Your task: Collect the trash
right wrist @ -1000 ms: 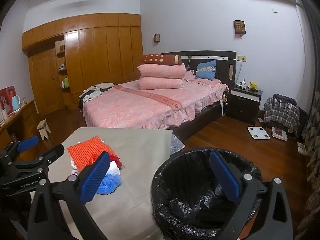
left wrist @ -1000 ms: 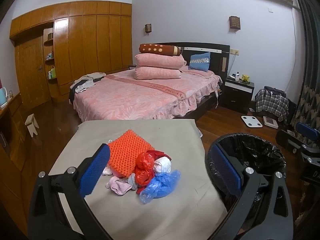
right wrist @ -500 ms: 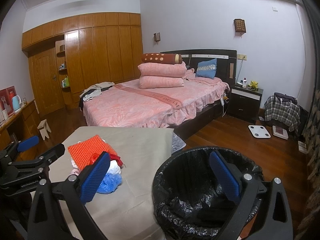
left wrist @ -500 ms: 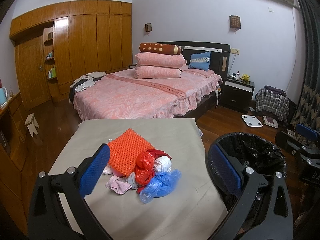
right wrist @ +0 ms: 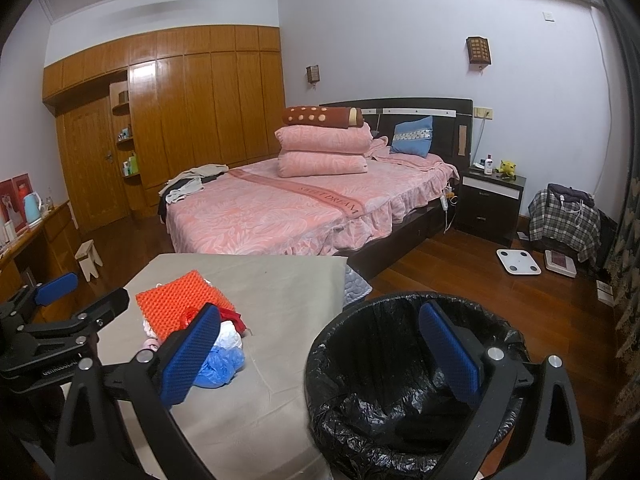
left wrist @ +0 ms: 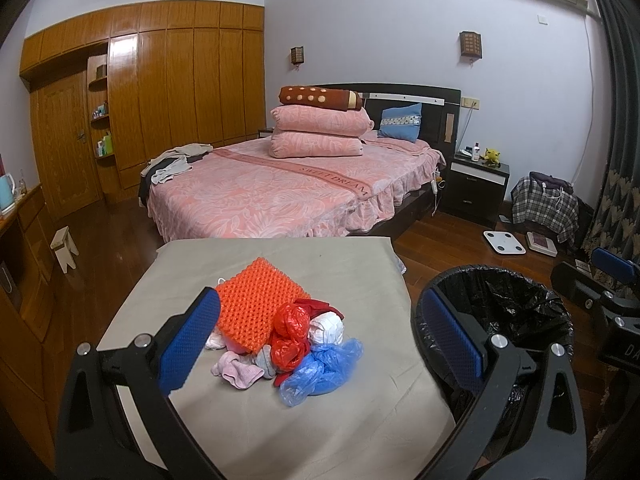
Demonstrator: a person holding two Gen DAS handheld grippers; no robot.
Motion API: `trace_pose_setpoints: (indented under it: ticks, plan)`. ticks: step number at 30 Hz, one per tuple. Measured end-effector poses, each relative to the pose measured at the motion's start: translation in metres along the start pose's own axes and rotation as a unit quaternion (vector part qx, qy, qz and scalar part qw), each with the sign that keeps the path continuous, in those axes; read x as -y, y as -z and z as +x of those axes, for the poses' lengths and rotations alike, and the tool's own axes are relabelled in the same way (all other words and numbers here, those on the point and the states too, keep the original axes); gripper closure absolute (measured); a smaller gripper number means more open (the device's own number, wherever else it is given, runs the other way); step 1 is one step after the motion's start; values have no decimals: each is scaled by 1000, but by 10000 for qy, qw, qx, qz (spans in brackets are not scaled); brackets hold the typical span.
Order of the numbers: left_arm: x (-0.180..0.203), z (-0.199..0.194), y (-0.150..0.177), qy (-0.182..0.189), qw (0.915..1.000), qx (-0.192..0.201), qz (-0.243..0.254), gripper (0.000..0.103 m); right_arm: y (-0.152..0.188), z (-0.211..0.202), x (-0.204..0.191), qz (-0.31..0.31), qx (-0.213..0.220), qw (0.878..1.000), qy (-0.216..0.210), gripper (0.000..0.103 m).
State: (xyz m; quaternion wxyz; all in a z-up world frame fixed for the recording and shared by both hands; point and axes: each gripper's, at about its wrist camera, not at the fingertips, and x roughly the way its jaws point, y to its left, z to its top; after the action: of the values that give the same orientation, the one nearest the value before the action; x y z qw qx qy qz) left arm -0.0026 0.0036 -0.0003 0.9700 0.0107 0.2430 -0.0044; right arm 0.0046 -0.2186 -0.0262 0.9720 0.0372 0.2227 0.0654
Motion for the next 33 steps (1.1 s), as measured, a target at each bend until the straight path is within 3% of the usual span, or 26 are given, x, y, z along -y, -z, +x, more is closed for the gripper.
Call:
trace_pose_setpoints:
  ticks: [29, 33]
  plan:
    - [-5, 2, 0, -16, 10000, -21, -12, 5, 2, 6, -1, -11, -93, 10000, -17, 6]
    - [-13, 20, 14, -32, 10000, -71, -40, 5, 2, 12, -6, -33, -124, 9999, -53, 6]
